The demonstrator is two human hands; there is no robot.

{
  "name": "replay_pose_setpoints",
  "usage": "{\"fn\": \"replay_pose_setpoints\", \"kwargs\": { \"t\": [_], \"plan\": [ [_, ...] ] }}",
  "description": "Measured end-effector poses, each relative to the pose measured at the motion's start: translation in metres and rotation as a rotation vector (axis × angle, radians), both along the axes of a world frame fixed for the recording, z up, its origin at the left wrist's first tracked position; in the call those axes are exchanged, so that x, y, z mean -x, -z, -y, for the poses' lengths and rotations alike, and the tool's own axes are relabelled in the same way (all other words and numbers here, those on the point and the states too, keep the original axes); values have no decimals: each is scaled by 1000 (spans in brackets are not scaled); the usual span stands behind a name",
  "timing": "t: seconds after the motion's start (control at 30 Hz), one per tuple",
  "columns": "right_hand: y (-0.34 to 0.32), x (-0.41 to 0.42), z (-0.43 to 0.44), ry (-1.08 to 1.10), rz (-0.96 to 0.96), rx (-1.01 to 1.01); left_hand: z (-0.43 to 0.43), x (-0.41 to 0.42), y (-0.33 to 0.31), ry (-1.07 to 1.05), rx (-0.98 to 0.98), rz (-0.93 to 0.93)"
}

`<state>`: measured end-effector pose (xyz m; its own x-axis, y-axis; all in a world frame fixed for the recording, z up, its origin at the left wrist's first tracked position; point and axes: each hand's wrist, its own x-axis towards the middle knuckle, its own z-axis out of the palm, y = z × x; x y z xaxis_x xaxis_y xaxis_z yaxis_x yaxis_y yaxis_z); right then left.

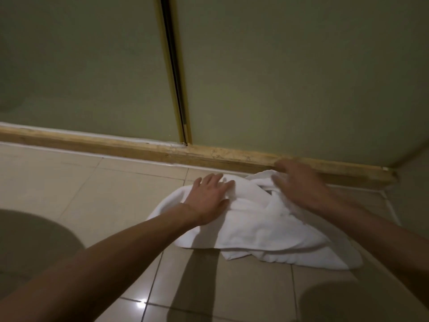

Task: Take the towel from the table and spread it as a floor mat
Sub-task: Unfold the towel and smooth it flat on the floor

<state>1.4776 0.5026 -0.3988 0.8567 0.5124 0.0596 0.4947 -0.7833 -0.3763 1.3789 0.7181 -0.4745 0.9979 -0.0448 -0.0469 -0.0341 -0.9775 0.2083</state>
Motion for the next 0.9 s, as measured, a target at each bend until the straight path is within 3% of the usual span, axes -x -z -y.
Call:
{"fn": "replay_pose_setpoints", "kwargs": {
  "t": [0.1, 0.33, 0.9],
  "plan": [
    [23, -1, -12, -101, -44, 292, 3, -12, 8, 39, -17, -47],
    [23, -5, -4, -32, 136, 469, 5, -24, 19, -71, 0, -6],
    [-2, 32, 110, 421, -93, 326, 14, -14, 4, -192, -78, -51]
  ]
}}
